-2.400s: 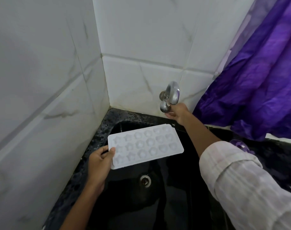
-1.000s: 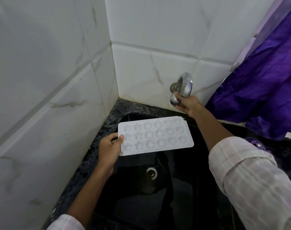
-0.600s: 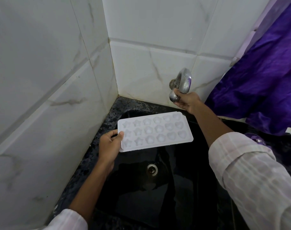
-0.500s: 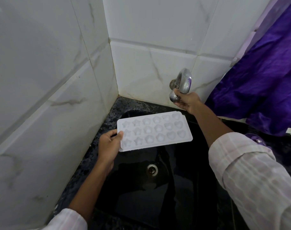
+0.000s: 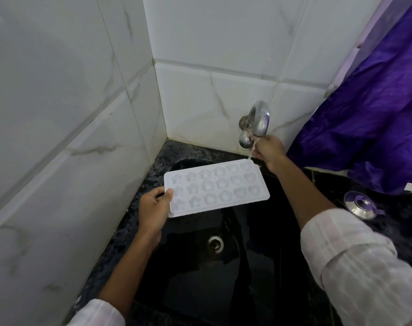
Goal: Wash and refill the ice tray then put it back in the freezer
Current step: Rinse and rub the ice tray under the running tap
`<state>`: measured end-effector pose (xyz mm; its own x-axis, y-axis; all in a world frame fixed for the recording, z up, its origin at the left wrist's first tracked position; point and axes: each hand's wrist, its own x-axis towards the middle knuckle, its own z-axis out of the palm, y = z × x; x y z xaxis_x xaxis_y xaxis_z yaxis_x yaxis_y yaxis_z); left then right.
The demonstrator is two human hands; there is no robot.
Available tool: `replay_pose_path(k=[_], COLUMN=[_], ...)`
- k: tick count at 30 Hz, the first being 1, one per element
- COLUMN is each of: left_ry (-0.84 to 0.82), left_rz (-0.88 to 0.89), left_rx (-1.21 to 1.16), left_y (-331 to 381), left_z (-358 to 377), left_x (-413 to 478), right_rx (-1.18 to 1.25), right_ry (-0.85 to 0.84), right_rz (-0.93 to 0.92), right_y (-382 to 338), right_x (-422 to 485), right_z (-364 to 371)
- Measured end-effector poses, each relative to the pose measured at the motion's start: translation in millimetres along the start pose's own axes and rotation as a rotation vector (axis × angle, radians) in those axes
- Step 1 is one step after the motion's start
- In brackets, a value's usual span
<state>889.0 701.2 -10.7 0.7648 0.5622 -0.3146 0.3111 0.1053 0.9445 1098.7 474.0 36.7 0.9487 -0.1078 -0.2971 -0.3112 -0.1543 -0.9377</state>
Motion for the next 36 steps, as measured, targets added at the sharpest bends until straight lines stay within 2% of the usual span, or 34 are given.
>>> replay_pose_path(k=[4, 8, 11, 15, 18, 20, 23, 29, 36], left_ry=[0.039, 0.044, 0.030, 0.054, 0.085, 0.087, 0.075, 0.111, 0.110], left_rz=[0.001, 0.007, 0.032, 0.050, 0.050, 0.048, 0.044, 0.028, 0.024], left_rx=[0.009, 0.008, 0.019, 0.022, 0.008, 0.001, -0.007, -0.032, -0.045], left_y=[-1.0, -0.8, 0.1, 2.6, 6.3, 7.4, 7.4, 8.0, 12.4], left_z=[0.0, 0.5, 2.4, 9.1, 11.0, 10.5, 12.3, 13.5, 15.4], left_x=[3.8, 2.2, -2.5, -9.3, -11.7, -13.7, -17.9, -22.9, -29.6], right_rx=[-0.101, -0.358, -0.544, -0.836, -0.919, -0.960, -1.009, -1.042, -1.011], right_ry=[0.096, -0.092, -0.159, -0.267, -0.337, -0.325, -0.297, -0.354, -0.284], right_rz=[-0.209, -0.387, -0.486, -0.458, -0.459, -0.478, -0.511, -0.514, -0.524], right_y=[21.7, 36.4, 39.9, 42.6, 35.3, 31.1, 26.7, 19.9, 13.3], right_x=[-52.0, -91.5, -95.3, -86.1, -83.8, -81.9, -82.6, -86.3, -82.4], right_z=[-15.3, -30.9, -34.2, -33.2, -32.5, -31.6, -29.4, -28.5, -27.7])
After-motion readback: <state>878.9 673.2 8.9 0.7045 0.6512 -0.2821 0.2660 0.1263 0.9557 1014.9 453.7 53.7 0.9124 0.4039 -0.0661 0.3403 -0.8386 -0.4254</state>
